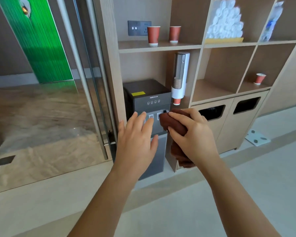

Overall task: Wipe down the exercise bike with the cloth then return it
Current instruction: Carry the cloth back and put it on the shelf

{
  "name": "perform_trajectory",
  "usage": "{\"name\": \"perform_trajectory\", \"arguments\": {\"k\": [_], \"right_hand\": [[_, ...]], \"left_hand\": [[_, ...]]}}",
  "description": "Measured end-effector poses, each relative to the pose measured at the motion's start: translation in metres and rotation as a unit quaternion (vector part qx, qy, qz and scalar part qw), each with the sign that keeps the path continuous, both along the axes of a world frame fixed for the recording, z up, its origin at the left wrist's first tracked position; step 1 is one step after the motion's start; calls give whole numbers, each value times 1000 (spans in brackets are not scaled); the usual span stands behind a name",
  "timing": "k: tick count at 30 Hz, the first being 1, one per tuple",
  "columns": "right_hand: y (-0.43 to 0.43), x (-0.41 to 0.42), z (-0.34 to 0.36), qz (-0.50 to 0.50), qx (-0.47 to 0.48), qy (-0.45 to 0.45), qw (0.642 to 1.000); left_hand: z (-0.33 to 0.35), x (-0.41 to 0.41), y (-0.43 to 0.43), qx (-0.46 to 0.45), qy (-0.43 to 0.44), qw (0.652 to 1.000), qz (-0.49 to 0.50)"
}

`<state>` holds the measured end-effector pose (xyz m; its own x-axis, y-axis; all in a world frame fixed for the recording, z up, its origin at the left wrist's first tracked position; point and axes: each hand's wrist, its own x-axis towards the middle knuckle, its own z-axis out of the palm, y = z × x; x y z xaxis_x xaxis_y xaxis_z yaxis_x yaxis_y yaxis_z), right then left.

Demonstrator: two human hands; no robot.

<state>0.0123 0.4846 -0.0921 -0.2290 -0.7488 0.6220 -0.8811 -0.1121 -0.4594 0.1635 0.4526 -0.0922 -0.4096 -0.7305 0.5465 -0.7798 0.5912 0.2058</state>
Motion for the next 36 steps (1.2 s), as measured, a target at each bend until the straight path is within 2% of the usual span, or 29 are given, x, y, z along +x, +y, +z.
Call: {"name": "perform_trajectory", "arguments": {"k": [5,16,22,27,36], "right_hand": [[-102,-16,6,23,14,3,1000],[-304,-36,62,61,-40,0,997],[-386,-48,89,102,-55,-14,993],[-448,-60,122,140,-91,-16,986],[-552,-58,170,180,-60,5,982]], "left_hand": [[10,-24,-100,-26,21,999,-3],[67,-37,-311,-100,29,994,13],[82,-55,-379,-147,40,988,14],[105,-58,-429,-197,56,976,68],[130,-64,-480,-285,-50,937,195]]}}
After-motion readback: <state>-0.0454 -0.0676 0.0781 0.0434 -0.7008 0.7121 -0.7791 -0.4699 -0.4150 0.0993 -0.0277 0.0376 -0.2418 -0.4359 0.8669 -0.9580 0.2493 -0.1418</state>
